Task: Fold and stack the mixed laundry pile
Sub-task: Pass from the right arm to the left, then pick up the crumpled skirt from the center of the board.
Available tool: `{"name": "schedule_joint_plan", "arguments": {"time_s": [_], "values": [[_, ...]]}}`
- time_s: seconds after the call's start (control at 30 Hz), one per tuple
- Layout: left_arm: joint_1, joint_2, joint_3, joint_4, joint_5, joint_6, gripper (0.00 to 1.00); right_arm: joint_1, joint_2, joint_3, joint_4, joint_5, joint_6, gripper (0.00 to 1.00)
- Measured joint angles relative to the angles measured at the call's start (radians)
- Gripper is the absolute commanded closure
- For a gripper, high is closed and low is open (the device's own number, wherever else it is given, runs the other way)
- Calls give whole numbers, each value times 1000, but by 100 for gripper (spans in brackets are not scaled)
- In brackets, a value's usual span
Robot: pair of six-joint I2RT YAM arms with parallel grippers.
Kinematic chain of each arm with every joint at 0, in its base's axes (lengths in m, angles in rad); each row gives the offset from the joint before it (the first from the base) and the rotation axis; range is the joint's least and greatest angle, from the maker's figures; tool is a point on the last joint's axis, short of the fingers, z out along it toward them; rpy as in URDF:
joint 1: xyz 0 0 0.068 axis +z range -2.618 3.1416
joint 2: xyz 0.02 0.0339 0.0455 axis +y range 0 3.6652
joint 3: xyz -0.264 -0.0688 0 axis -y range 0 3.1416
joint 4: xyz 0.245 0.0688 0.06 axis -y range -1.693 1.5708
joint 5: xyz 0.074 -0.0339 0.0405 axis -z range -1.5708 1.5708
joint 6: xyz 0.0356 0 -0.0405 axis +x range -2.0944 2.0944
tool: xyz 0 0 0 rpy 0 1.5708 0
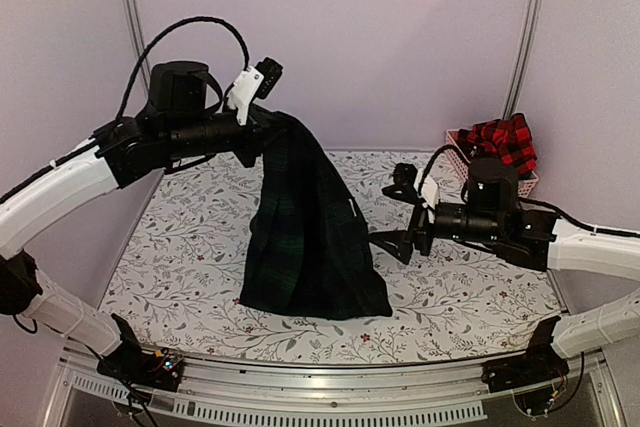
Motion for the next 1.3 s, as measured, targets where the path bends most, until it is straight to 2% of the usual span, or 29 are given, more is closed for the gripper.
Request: {"name": "schedule_joint_plan", "arguments": {"time_s": [0.17,0.33,0.43,0.5,0.6,0.8,1.03,1.1,1.17,1.23,1.27,1.3], "values": [[34,146,77,-72,-59,-33,100,1,-230,-276,172,21,211,1],[76,175,100,-119,-66,-66,100,6,-333,-461,291,26,423,1],[105,181,134,-124,-60,-84,100,90,-333,-520,325,96,525,1],[116,181,143,-123,-55,-95,100,197,-327,-541,344,164,550,1],[128,185,145,-124,-45,-111,100,301,-293,-549,378,235,555,1],[149,201,145,-124,-16,-130,100,367,-122,-533,443,375,521,1],[164,201,145,-123,12,-138,100,421,167,-370,480,592,427,4],[167,201,145,-123,18,-141,100,426,232,-331,496,668,410,13],[170,201,143,-123,18,-142,100,428,285,-297,507,730,391,32],[173,201,141,-122,18,-145,100,428,333,-267,516,781,370,69],[175,201,140,-122,17,-146,100,428,348,-257,520,799,359,94],[177,200,137,-122,16,-149,100,428,361,-251,523,817,356,100]]}}
